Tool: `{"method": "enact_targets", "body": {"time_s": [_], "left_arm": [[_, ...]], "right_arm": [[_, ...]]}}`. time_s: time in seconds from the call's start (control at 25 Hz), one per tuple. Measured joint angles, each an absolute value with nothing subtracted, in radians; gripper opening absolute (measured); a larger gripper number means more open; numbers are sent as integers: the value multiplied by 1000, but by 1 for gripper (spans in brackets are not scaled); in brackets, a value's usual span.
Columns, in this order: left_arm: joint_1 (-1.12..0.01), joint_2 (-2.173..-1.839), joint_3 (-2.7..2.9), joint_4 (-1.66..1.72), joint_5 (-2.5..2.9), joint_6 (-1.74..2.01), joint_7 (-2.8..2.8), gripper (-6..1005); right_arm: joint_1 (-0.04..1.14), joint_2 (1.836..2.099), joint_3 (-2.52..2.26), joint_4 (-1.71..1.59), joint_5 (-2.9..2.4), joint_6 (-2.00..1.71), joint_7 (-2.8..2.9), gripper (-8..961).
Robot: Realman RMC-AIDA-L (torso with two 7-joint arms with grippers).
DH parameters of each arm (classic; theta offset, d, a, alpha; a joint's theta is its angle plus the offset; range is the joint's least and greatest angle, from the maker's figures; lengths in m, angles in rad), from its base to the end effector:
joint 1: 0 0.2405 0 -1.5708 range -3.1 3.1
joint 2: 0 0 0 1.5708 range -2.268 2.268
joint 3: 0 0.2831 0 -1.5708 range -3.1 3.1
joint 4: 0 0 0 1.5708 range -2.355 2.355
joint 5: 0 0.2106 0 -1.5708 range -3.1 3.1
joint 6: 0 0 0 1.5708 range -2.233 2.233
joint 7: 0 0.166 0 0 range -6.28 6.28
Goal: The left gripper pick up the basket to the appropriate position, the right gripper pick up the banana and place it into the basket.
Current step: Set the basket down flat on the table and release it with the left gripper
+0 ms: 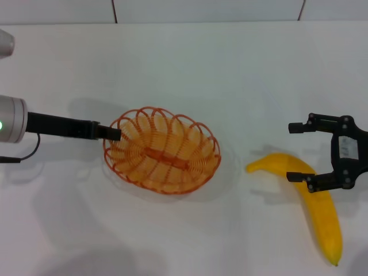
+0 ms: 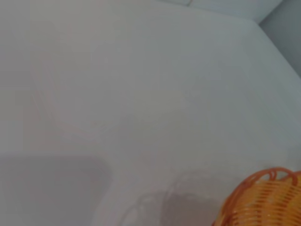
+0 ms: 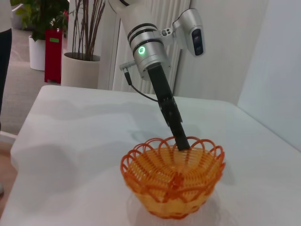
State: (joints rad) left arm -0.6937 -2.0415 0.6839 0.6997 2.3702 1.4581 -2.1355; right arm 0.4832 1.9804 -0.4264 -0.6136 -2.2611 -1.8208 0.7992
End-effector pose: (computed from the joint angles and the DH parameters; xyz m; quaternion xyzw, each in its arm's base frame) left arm -0.2764 0.3928 -0.0272 -0.8643 -0.4845 -0.0904 0.1000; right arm 0.3217 0.3028 0.0136 -0.9706 -0.0133 0.1960 0.1389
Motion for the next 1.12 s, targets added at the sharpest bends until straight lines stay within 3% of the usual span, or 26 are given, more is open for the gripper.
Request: {"method": "enact_targets", "body": {"time_s": [1.12], "left_arm": [[-707, -2036, 783, 664, 2358, 1468, -2141, 247]], "right_arm": [[477, 1979, -426, -614, -2262, -1821, 799, 891]]}}
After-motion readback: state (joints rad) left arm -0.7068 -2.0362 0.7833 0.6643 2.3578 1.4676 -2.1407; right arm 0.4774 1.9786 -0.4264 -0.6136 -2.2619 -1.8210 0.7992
